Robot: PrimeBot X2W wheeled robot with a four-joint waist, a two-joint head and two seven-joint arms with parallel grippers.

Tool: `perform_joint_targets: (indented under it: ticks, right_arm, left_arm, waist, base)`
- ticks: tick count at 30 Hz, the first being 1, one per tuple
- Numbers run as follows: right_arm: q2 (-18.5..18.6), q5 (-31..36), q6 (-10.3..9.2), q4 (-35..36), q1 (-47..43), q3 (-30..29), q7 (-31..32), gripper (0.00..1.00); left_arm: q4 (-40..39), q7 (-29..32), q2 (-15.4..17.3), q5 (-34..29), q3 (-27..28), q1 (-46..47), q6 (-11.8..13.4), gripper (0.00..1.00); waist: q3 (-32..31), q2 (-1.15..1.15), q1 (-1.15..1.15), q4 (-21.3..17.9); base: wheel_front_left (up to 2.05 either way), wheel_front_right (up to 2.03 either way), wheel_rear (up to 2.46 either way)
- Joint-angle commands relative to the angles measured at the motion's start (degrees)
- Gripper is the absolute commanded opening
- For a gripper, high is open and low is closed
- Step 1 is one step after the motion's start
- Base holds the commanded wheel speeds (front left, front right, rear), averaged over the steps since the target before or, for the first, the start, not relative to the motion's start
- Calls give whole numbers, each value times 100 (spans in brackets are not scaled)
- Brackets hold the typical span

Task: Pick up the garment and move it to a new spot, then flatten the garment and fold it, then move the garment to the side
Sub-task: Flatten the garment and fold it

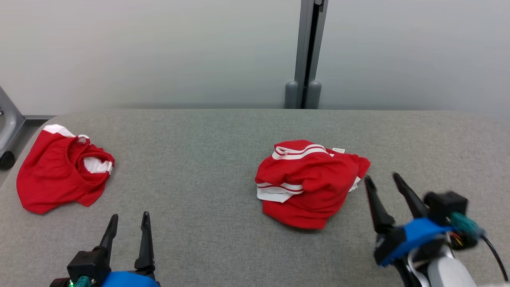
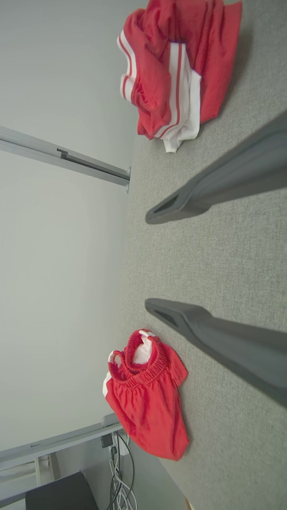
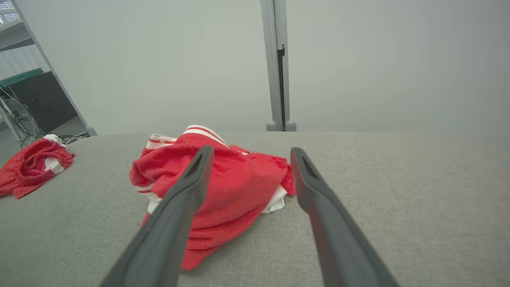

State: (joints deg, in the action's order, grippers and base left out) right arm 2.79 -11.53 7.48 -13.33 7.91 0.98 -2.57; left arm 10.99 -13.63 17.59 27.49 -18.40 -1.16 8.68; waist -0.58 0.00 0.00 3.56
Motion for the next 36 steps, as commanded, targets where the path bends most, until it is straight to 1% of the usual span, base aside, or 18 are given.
perform_joint_targets:
  ticks: [1,4,7,10,14,15,19,22,24,30,31,33,34,36]
  right_arm:
    - [23,91,3,40,259,145,239,100]
    - [22,243,3,-111,722,452,1003,100]
    - [51,455,2,-392,1236,600,1723,100]
    - [123,513,3,-737,1686,717,2128,100]
    - [285,537,2,-1301,2092,859,2475,100]
    - [285,537,2,-1301,2092,859,2475,100]
    - [350,489,2,-1696,2408,868,2495,100]
    - [315,447,2,-2008,2631,745,2605,100]
    - [299,542,2,-2246,2755,628,2777,100]
    - [203,894,2,-2801,2840,354,3445,100]
    - [190,916,2,-2845,2804,371,3555,81]
    - [165,912,2,-2882,2729,432,3743,4]
    - [164,903,2,-2848,2705,449,3774,0]
    - [184,918,2,-2725,2681,460,3715,0]
  left_arm:
    - [-34,14,-12,-10,-11,108,-10,100]
    - [-22,28,-13,-29,-58,161,-36,100]
    - [-26,34,-25,-42,-123,240,-61,100]
    - [20,24,-26,-19,-153,298,-122,100]
    - [117,-9,-23,7,-166,385,-209,100]
    - [117,-9,-23,7,-166,385,-209,100]
    - [189,-23,-33,1,-179,437,-245,100]
    - [206,-53,-51,-2,-177,483,-249,100]
    - [226,-64,-56,-3,-179,514,-274,100]
    - [313,-103,-107,1,-203,625,-357,100]
    - [326,-112,-120,8,-205,644,-368,100]
    - [352,-113,-161,8,-220,662,-389,100]
    - [359,-118,-182,-3,-232,674,-383,100]
    - [373,-123,-199,-8,-233,707,-382,100]
  waist:
    - [61,0,0,34]
    - [97,0,0,109]
    - [165,0,0,233]
    - [226,0,0,377]
    - [302,0,0,564]
    - [302,0,0,564]
    - [395,0,0,705]
    - [490,0,0,772]
    - [544,0,0,809]
    - [655,0,0,903]
    - [669,0,0,907]
    - [684,0,0,909]
    - [689,0,0,906]
    - [688,0,0,894]
  base:
    - [0,0,0]
    - [0,0,0]
    - [0,0,0]
    - [0,0,0]
    - [0,0,0]
    - [0,0,0]
    - [0,0,0]
    - [0,0,0]
    - [0,0,0]
    - [0,0,0]
    - [0,0,0]
    - [0,0,0]
    - [0,0,0]
    - [0,0,0]
